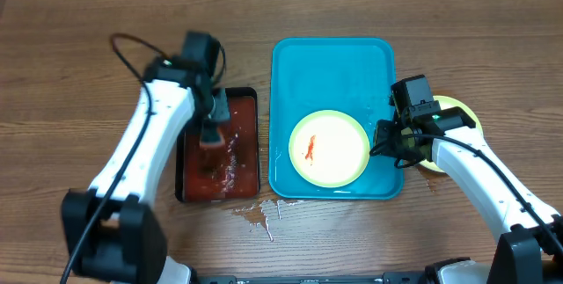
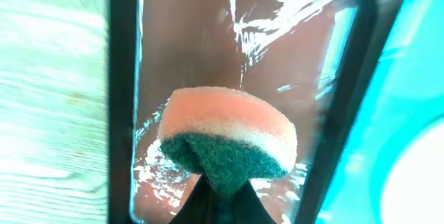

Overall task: Clean dirty plates on tray and stack at the side
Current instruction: 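Grasp the sponge in the black tray with the left gripper and lift it, then scrub the yellow plate with the sponge while right gripper holds its rim, then return the sponge to the black tray with the left gripper, then lift the yellow plate with the right gripper and tilt it over the black tray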

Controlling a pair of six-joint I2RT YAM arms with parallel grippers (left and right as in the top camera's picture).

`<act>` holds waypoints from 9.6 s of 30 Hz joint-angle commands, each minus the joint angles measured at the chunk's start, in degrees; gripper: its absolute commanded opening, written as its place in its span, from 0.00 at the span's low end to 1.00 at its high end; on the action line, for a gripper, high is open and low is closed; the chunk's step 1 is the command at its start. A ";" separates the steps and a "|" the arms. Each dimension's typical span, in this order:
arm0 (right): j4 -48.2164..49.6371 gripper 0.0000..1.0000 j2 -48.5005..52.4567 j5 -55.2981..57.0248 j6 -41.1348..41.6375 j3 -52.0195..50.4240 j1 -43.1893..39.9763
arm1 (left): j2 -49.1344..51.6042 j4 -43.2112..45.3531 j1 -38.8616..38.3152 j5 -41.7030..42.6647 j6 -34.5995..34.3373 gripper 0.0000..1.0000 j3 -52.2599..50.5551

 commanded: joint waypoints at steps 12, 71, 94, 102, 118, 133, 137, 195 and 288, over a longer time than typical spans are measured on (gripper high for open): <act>15.67 0.32 6.36 -5.22 -3.23 -8.70 4.28 | -4.17 -4.59 -3.06 2.58 2.64 0.04 11.45; 18.34 0.07 9.29 -3.76 -2.99 -8.85 7.65 | 27.71 12.26 -23.69 30.25 -4.50 0.04 7.48; 18.36 0.07 9.29 -3.76 -2.99 -8.85 7.65 | 27.65 -2.51 -20.52 -9.07 -9.01 0.04 9.55; 18.36 0.07 9.29 -3.76 -2.99 -8.85 7.65 | 27.80 7.41 -19.96 17.22 -2.27 0.04 10.99; 17.70 0.07 9.29 -3.76 -2.99 -8.85 7.65 | 27.87 8.46 -27.06 24.22 -6.82 0.04 9.92; 17.42 0.06 9.29 -3.78 -2.99 -8.85 7.65 | 27.85 -4.28 -25.55 -10.32 -11.02 0.04 9.94; 17.40 0.05 9.29 -3.78 -2.99 -8.85 7.65 | 27.82 -4.83 -25.29 -15.76 -11.41 0.04 10.14; 17.33 0.05 9.29 -3.93 -2.12 -8.85 7.65 | 27.12 -6.49 -25.14 -10.10 -10.80 0.04 14.32; 0.13 0.04 12.98 71.14 -2.36 28.74 55.43 | -14.23 -14.88 10.88 3.50 -3.85 1.00 13.60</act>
